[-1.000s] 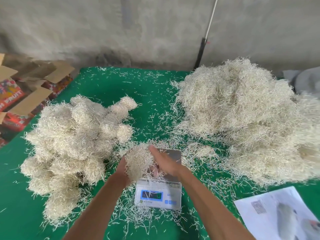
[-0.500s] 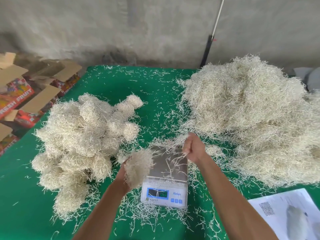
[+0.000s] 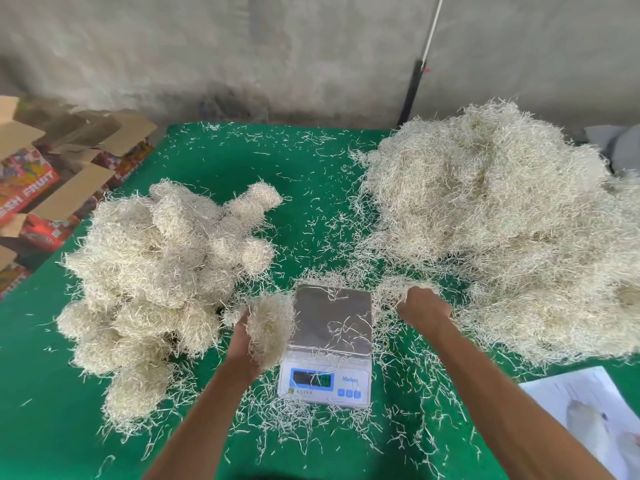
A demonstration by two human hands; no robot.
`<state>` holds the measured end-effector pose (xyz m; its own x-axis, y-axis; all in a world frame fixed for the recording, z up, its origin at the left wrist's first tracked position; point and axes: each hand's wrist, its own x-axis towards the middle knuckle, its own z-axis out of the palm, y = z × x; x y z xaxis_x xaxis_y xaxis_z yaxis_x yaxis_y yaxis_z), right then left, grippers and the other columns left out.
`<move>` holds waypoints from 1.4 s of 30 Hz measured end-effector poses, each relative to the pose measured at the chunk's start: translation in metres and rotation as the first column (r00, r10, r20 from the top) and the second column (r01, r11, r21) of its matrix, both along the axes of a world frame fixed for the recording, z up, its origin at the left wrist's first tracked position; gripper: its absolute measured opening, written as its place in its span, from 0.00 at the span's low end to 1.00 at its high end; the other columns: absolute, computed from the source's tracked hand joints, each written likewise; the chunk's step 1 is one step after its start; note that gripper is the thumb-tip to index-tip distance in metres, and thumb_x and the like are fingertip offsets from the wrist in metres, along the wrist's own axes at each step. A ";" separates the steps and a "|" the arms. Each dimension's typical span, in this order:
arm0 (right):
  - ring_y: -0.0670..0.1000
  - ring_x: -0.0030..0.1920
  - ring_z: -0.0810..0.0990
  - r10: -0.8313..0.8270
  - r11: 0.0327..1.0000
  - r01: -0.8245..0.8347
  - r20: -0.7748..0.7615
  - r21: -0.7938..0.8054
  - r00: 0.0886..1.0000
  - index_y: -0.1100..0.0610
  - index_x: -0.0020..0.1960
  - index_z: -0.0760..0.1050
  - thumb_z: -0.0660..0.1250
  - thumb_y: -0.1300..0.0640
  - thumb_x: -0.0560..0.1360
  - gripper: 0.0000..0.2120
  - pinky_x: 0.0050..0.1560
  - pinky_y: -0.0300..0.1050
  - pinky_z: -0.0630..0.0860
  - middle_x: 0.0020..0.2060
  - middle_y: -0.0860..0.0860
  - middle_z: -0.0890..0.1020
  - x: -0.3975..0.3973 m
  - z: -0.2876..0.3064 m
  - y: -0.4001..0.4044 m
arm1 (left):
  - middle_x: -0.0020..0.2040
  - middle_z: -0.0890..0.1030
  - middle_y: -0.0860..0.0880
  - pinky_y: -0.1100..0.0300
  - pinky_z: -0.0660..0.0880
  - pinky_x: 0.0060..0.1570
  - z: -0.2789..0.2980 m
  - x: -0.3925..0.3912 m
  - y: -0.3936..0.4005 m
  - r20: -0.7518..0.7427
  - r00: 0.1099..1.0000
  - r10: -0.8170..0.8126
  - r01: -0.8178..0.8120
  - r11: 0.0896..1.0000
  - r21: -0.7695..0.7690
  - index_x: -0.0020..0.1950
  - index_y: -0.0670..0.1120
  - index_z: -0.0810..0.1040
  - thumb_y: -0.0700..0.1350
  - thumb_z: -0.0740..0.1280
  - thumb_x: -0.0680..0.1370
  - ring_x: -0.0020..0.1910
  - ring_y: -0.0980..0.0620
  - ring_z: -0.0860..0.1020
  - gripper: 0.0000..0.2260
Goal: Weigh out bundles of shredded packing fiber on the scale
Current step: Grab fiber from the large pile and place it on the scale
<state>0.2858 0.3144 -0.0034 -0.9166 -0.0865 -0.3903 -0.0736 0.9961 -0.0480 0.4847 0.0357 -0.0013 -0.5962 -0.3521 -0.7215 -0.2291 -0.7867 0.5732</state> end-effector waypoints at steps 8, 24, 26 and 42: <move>0.63 0.53 0.86 0.258 0.253 0.587 0.639 -0.769 0.725 0.67 0.62 0.76 0.49 0.38 0.86 0.33 0.54 0.53 0.84 0.50 0.66 0.85 0.057 -0.009 -0.063 | 0.61 0.81 0.36 0.44 0.72 0.63 -0.003 -0.012 0.018 0.030 1.000 0.002 -0.002 1.000 0.025 0.69 0.43 0.74 0.62 0.60 0.81 0.59 0.37 0.80 0.26; 0.63 0.58 0.84 -0.018 0.038 0.509 0.509 -0.860 0.861 0.65 0.63 0.77 0.47 0.36 0.84 0.35 0.65 0.57 0.79 0.56 0.65 0.84 0.061 -0.021 -0.092 | 0.37 0.86 0.41 0.55 0.81 0.29 -0.014 -0.009 0.003 0.042 0.997 0.065 -0.064 0.998 -0.018 0.54 0.44 0.78 0.54 0.56 0.85 0.35 0.43 0.86 0.16; 0.63 0.58 0.84 0.112 0.007 0.614 0.611 -0.789 0.784 0.64 0.66 0.75 0.44 0.36 0.85 0.36 0.65 0.59 0.79 0.58 0.64 0.84 0.063 -0.025 -0.104 | 0.35 0.85 0.42 0.56 0.81 0.29 -0.013 -0.009 0.002 0.019 0.998 0.059 -0.059 0.998 -0.016 0.53 0.45 0.78 0.51 0.56 0.85 0.33 0.44 0.85 0.15; 0.56 0.60 0.84 0.172 0.179 0.472 0.500 -0.863 0.849 0.52 0.67 0.76 0.57 0.38 0.84 0.23 0.57 0.46 0.83 0.60 0.53 0.84 0.066 -0.011 -0.117 | 0.76 0.68 0.40 0.42 0.68 0.70 0.013 -0.022 0.012 0.172 0.985 -0.002 0.016 0.997 -0.081 0.76 0.44 0.66 0.58 0.56 0.84 0.75 0.39 0.67 0.25</move>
<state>0.3519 0.1973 -0.0140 -0.7261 -0.5513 -0.4110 0.4190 0.1192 -0.9001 0.4627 0.0480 0.0113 -0.4697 -0.4094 -0.7822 -0.3367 -0.7360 0.5874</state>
